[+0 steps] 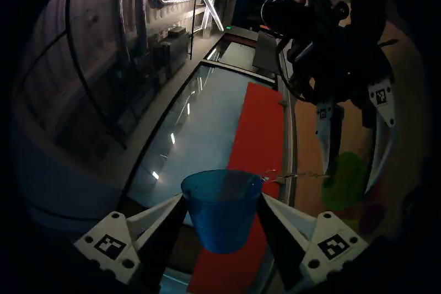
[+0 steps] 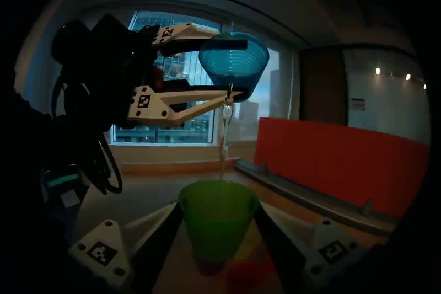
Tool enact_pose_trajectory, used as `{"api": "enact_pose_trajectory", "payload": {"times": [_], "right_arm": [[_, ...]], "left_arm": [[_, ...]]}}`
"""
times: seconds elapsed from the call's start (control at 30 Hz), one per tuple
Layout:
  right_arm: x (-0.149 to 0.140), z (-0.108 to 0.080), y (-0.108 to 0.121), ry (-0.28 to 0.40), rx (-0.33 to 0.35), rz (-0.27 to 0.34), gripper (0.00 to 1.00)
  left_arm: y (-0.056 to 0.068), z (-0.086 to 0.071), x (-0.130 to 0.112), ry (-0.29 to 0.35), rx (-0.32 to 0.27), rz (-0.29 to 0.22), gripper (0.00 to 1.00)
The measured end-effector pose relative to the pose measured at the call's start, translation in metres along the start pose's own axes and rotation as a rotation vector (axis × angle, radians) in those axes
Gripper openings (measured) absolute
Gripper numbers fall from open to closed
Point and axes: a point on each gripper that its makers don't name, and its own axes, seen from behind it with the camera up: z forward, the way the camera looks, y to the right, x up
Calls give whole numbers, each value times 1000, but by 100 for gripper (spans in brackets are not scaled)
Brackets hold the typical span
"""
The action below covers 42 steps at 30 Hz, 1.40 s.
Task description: Pour water
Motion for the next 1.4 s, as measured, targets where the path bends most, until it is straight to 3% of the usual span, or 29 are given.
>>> {"api": "enact_pose_trajectory", "payload": {"times": [0.87,1.4], "right_arm": [[0,-2,1,4,0,-4,90],[2,-1,0,5,1,-7,91]], "left_arm": [[-12,2,4,5,0,82,84],[-13,4,5,3,3,115,84]]}}
